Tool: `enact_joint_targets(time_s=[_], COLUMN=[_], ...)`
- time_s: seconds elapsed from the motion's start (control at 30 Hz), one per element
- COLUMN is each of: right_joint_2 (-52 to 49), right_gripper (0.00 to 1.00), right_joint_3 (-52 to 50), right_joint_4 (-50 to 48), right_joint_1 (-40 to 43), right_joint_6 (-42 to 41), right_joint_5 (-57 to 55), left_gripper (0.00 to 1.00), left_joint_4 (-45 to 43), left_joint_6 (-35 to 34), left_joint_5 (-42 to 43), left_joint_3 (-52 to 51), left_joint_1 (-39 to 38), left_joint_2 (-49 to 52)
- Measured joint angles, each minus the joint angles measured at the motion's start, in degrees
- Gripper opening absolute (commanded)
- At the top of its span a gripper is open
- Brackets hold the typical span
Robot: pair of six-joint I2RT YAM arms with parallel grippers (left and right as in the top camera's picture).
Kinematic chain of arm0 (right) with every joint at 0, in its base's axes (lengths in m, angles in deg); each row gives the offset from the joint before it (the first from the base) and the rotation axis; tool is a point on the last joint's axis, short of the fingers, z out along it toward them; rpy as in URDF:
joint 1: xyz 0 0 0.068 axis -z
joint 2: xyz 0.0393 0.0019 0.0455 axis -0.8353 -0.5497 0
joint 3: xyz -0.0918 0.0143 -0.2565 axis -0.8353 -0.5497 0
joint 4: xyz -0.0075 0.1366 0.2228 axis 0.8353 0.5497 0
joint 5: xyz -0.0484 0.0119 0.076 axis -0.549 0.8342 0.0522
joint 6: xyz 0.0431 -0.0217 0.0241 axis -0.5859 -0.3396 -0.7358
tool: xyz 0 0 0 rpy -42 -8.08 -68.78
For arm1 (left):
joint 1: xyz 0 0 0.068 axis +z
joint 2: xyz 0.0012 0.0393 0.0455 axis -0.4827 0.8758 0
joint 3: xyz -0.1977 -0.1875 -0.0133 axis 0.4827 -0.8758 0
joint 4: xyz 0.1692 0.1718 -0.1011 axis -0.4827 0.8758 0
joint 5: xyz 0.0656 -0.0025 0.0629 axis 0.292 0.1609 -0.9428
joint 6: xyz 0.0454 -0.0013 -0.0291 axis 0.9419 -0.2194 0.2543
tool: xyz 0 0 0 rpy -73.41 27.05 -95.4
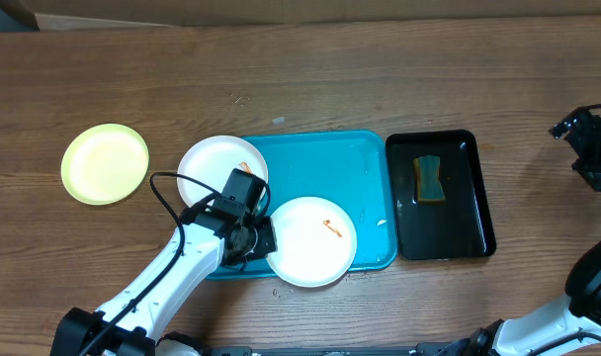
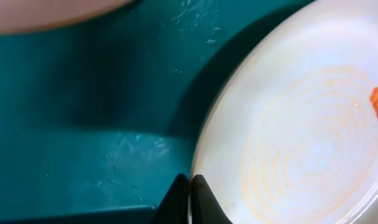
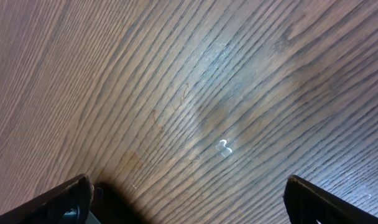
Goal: Clean dirty plates on tray and stack at the side
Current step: 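Grip the white plate rim with the left gripper and pull it left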
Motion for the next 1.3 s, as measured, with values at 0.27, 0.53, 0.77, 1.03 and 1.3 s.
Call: enact_joint_targets(time_s=[0.27,0.53,0.77,1.03,1.3], right_joint_2=[0.00,0.00,0.00,0.00,0.00], right_gripper=[1.00,1.00,1.00,1.00,1.00], right_joint_3=[0.00,0.00,0.00,0.00,0.00], right_joint_4=[-0.04,0.00,-0.02,-0.02,-0.02], right_joint_1=[0.00,0.00,0.00,0.00,0.00], right_joint_6=[0.00,0.00,-0.02,0.00,0.02], right_joint_5=[-0.02,-0.02,-0.02,0.00,0.00], left_gripper=[0.04,0.04,0.04,0.14,0.35], left_joint_4=[-8.72,-18.10,-19.10,-14.86,-7.61], left_joint_6=[0.24,0.48,1.33,3.87,4.98], left_joint_5=[-0.02,-2.40,-2.64,-2.95,-3.78], left_joint_3=[-0.04,0.00,3.56,13.18,16.39], left_joint_1=[0.00,0.00,-0.02,-0.39,-0.55], left_joint_2=[0.00,0.66,9.07,12.50,12.50])
